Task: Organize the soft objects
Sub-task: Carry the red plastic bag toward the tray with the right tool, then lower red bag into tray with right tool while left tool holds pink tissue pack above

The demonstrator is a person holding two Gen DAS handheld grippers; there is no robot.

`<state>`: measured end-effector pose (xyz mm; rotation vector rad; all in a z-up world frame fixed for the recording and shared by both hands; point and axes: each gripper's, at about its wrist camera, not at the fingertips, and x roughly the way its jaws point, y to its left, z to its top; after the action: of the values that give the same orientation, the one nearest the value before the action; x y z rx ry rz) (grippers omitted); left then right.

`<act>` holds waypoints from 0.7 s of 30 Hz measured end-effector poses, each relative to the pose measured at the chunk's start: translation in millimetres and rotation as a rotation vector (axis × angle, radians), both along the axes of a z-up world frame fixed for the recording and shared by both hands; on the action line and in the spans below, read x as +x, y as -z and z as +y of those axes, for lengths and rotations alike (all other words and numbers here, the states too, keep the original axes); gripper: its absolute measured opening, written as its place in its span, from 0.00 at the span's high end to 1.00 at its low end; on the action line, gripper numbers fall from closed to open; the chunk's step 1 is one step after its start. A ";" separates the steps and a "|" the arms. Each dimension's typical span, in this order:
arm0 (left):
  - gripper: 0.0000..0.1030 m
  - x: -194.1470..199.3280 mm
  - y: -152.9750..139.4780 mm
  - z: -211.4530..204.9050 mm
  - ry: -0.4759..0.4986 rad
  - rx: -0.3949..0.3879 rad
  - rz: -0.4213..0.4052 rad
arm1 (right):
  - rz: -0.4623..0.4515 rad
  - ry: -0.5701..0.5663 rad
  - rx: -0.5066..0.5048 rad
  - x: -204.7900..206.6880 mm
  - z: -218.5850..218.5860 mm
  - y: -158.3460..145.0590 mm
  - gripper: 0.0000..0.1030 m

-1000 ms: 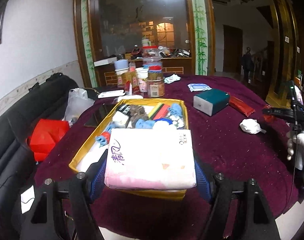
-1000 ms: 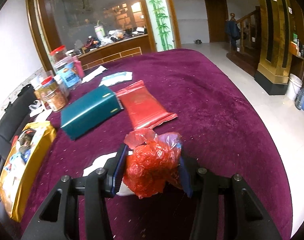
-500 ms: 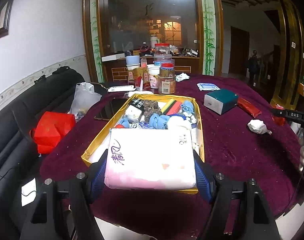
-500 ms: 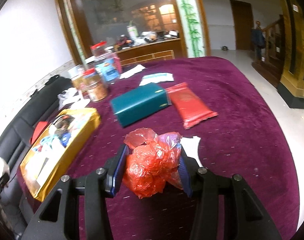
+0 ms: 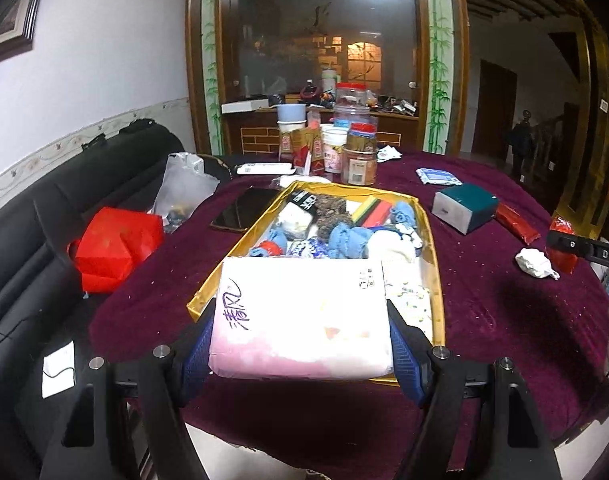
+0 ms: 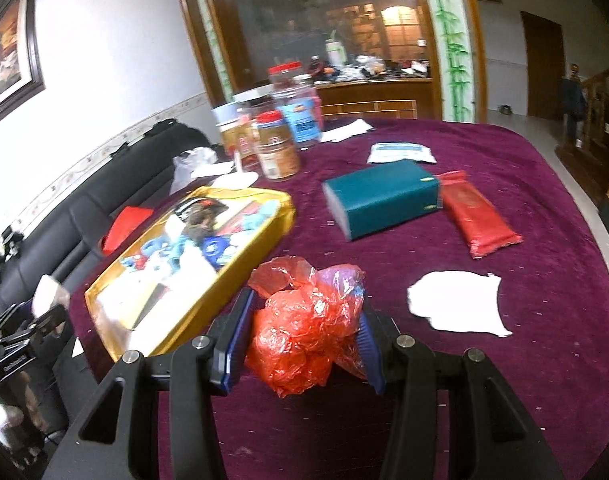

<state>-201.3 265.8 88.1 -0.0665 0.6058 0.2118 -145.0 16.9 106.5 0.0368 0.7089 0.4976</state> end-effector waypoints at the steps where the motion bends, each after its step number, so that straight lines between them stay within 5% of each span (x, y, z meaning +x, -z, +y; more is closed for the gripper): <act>1: 0.23 1.5 1.8 3.5 -0.005 -0.006 0.005 | 0.004 -0.018 0.001 -0.7 8.0 -0.4 0.55; 21: 0.23 6.4 25.5 54.0 -0.063 -0.142 0.036 | 0.085 -0.318 -0.068 9.2 167.5 11.3 0.54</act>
<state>-194.9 319.8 62.6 -0.2200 0.6549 0.2315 -135.8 184.4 95.2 -0.1207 0.8193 0.7794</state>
